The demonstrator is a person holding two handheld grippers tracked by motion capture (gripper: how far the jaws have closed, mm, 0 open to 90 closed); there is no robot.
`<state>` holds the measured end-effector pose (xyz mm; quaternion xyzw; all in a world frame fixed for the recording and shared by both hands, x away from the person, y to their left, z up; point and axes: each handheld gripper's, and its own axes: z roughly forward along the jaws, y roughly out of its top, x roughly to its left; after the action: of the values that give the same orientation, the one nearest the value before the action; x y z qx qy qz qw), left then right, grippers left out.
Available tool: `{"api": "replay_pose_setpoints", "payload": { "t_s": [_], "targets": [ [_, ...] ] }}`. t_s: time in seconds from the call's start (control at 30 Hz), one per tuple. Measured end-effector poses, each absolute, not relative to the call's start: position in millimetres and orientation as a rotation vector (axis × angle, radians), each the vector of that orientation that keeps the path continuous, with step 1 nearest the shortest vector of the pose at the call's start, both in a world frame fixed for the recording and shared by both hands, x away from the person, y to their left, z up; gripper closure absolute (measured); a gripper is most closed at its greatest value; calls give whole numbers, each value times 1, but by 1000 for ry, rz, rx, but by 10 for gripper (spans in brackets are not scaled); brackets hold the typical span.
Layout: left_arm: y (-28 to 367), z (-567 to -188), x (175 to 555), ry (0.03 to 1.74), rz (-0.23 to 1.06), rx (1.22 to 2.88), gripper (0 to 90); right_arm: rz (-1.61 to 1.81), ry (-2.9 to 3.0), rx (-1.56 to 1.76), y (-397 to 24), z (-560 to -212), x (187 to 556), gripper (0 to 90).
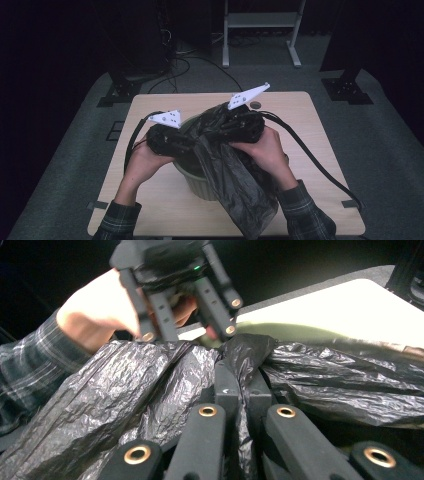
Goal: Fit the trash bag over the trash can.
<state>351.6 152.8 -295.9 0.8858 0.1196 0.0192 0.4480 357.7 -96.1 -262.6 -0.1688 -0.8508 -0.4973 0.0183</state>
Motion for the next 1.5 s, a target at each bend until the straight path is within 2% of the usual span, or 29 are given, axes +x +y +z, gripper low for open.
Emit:
{"api": "replay_pose_setpoints", "payload": {
  "t_s": [0.13,0.23,0.47,0.6,0.63,0.77,0.83,0.87,1.13,1.5],
  "targets": [
    [158,-292,349,319,132,2165,487,-1513,-2643,-542,-92,-265,366,885],
    [164,-287,345,317,168,2131,404,-1503,-2646,-550,-91,-267,369,885],
    [160,-283,342,286,204,2137,301,-1497,-2602,-549,-88,-269,375,885],
    [152,-287,346,286,197,2147,280,-1521,-2553,-499,-84,-268,374,885],
    [151,-287,347,271,182,2150,313,-1522,-2555,-502,-84,-268,375,885],
    [149,-286,348,252,163,2158,716,-1511,-2565,-496,-85,-268,375,870],
    [151,-286,349,271,163,2161,834,-1516,-2576,-505,-86,-267,374,790],
    [152,-285,350,279,169,2164,863,-1515,-2586,-511,-87,-267,373,757],
    [166,-285,354,353,188,2144,875,-1548,-2649,-578,-112,-263,368,547],
    [171,-285,366,430,208,2143,875,-1577,-2691,-658,-164,-267,347,426]
  ]
}}
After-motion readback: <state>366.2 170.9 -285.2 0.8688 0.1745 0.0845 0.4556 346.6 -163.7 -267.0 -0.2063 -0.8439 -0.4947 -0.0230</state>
